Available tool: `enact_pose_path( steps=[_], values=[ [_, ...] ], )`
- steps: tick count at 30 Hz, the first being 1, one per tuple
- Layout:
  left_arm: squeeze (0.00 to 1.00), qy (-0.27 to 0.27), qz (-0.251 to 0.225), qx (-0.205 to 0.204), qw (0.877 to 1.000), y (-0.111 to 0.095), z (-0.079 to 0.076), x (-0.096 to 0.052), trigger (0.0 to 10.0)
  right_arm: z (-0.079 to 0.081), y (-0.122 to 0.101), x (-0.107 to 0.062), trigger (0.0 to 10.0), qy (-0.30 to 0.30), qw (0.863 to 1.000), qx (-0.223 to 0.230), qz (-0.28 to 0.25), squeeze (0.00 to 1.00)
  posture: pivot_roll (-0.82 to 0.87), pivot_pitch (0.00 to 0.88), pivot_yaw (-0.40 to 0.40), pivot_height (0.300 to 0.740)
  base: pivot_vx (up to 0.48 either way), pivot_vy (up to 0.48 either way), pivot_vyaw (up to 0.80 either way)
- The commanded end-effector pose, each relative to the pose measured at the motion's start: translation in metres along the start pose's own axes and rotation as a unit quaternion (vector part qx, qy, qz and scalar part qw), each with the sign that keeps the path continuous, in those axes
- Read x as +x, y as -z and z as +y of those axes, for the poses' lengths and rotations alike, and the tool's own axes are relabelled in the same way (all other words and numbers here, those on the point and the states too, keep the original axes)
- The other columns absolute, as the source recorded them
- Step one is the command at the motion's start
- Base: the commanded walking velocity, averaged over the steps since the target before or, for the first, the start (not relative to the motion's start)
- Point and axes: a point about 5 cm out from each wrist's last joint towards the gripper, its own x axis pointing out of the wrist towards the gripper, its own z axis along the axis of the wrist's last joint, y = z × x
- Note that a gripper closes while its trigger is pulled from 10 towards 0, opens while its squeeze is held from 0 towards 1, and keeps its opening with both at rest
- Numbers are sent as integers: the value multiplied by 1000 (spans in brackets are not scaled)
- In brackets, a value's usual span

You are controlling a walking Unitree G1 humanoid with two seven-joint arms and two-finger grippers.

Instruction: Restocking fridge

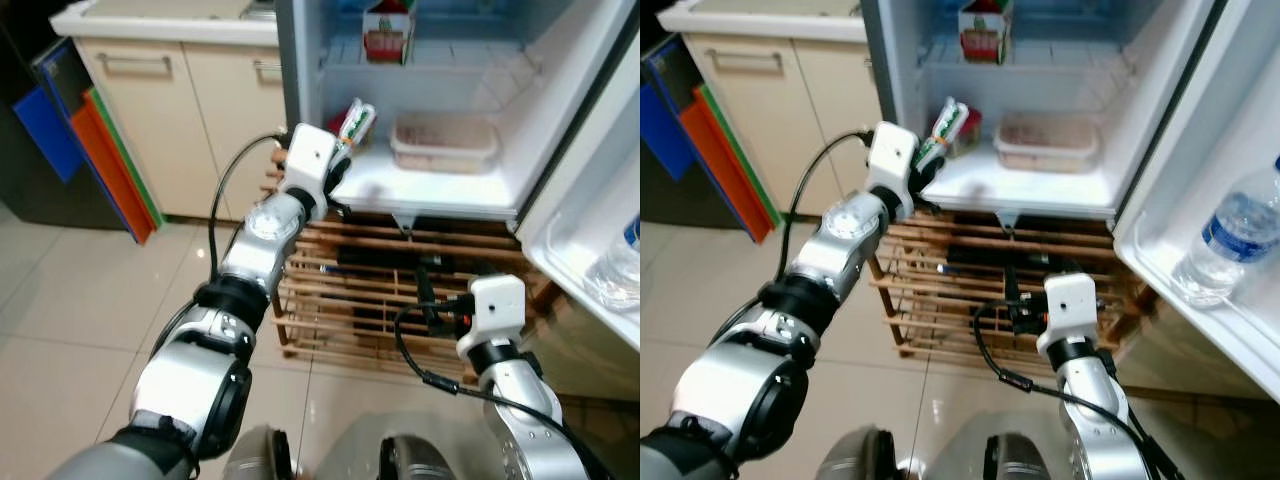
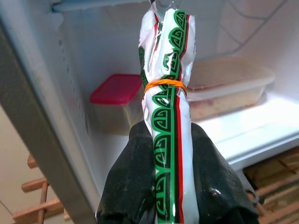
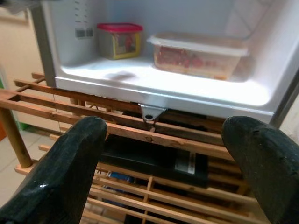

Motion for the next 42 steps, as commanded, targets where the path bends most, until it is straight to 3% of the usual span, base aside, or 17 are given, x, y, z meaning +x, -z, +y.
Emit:
enact_pose_path(
  steps=[1, 10, 15, 22, 31, 32, 38, 42],
  values=[
    [0, -10, 1, 11, 1000, -10, 4, 5, 10000, 1, -13, -11, 10000, -3, 1000, -13, -9, 0, -316, 175, 44, 682, 0, 0, 0],
    [0, -14, 31, -24, 999, -16, 9, 11, 10000, 5, -20, -41, 10000, 8, 999, -1, 31, 0, -366, 264, 33, 682, 0, 0, 0],
    [0, -40, 41, -34, 998, -17, 20, 10, 10000, 11, -28, -53, 10000, 8, 999, 8, 43, 0, -388, 326, 30, 682, 0, 0, 0],
    [0, -101, 11, -7, 995, -34, 47, 6, 10000, 15, -31, -70, 10000, 7, 998, 14, 67, 0, -403, 372, 30, 682, 0, 0, 0],
    [0, -82, -12, -2, 997, -51, 45, 10, 10000, 22, -36, -75, 10000, 7, 997, 21, 78, 0, -407, 389, 32, 682, 0, 0, 0],
    [1000, -59, -11, -13, 998, -54, 39, 12, 10000, 23, -36, -76, 10000, 7, 997, 22, 80, 0, -406, 390, 35, 682, 0, 0, 0],
    [1000, -16, 12, -23, 1000, -53, 22, 18, 10000, 24, -36, -75, 10000, 13, 996, 26, 84, 0, -406, 392, 47, 682, 0, 0, 0],
    [1000, -11, 15, -22, 1000, -54, 20, 19, 10000, 25, -36, -75, 10000, 14, 996, 27, 85, 0, -404, 392, 51, 682, 0, 0, 0]
  ],
)
